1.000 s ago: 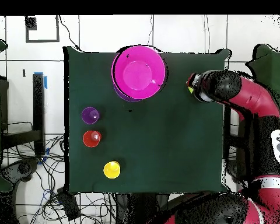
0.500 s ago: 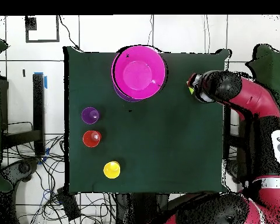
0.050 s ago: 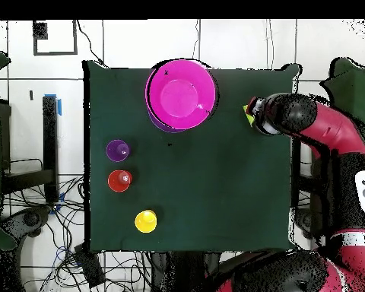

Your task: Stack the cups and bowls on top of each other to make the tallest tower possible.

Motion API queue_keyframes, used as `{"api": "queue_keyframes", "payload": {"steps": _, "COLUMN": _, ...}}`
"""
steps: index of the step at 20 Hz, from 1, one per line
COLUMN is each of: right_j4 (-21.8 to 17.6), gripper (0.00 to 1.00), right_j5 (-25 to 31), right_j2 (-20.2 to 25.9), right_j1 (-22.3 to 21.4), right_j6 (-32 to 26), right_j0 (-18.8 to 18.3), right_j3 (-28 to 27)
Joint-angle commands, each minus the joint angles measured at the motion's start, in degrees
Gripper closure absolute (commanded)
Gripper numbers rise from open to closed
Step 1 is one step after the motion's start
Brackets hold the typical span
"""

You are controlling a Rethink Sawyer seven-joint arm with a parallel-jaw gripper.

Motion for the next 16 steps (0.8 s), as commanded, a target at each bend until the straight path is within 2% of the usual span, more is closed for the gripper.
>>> {"api": "queue_keyframes", "payload": {"steps": 1, "right_j4": -3.7, "gripper": 0.0, "right_j5": 4.4, "right_j2": 3.7, "right_j1": 3.2, "right_j6": -10.4, "right_j0": -0.1, "right_j3": -1.3}}
{"api": "queue_keyframes", "payload": {"steps": 6, "right_j4": -3.6, "gripper": 0.0, "right_j5": 4.7, "right_j2": 3.8, "right_j1": 3.5, "right_j6": -10.5, "right_j0": -0.1, "right_j3": -2.0}}
{"api": "queue_keyframes", "payload": {"steps": 16, "right_j4": -1.8, "gripper": 0.0, "right_j5": 5.8, "right_j2": 3.6, "right_j1": 0.5, "right_j6": -7.8, "right_j0": 0.3, "right_j3": -0.2}}
